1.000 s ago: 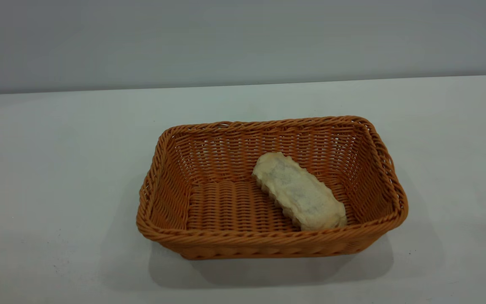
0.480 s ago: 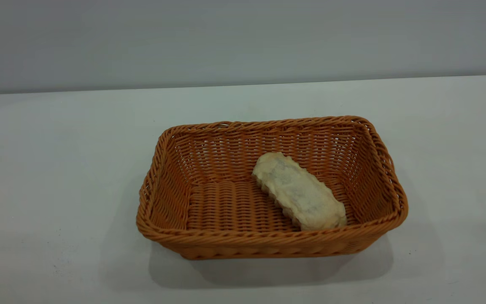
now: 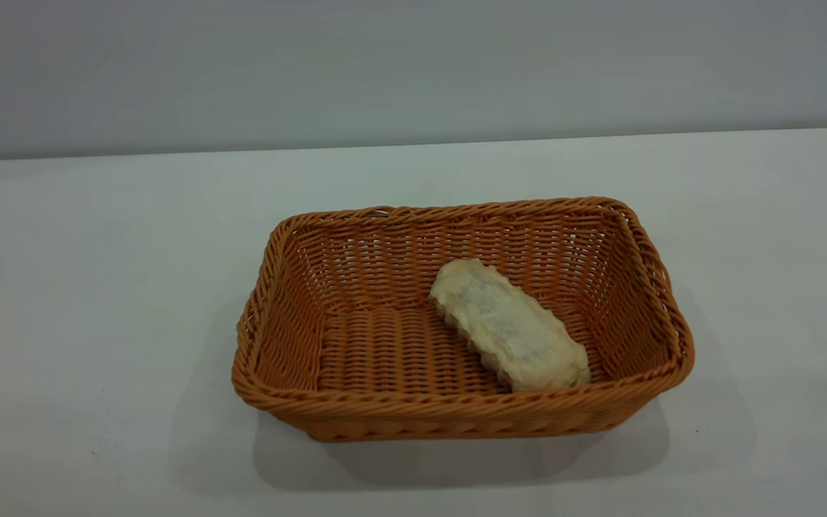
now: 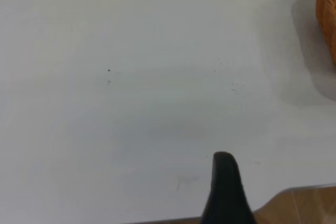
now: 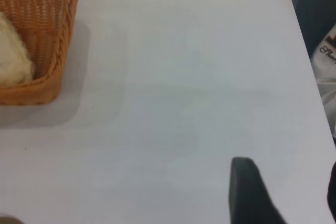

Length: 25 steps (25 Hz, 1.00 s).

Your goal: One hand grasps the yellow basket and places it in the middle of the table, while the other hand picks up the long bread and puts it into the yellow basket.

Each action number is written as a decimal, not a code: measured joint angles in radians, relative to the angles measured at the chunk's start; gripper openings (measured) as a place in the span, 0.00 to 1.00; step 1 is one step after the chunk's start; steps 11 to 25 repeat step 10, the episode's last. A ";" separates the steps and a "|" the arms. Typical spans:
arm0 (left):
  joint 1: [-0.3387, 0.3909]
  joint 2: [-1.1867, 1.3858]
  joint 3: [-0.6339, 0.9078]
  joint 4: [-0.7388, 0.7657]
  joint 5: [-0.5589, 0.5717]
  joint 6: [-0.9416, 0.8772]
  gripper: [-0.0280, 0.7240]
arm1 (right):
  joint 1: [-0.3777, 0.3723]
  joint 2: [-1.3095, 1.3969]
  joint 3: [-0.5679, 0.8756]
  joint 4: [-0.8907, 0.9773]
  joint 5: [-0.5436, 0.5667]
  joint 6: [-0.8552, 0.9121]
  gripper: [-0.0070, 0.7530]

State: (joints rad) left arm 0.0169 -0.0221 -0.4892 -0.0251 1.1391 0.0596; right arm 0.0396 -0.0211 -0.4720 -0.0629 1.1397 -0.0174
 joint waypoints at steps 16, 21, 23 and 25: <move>0.001 0.000 0.000 0.000 0.000 0.000 0.81 | 0.000 0.000 0.000 0.000 0.000 0.000 0.53; 0.001 0.000 0.000 0.000 0.000 0.000 0.81 | 0.000 0.000 0.000 0.000 0.000 0.000 0.53; 0.001 0.000 0.000 0.000 0.000 0.000 0.81 | 0.000 0.000 0.000 0.000 0.000 0.000 0.53; 0.001 0.000 0.000 0.000 0.000 0.000 0.81 | 0.000 0.000 0.000 0.000 0.000 0.000 0.53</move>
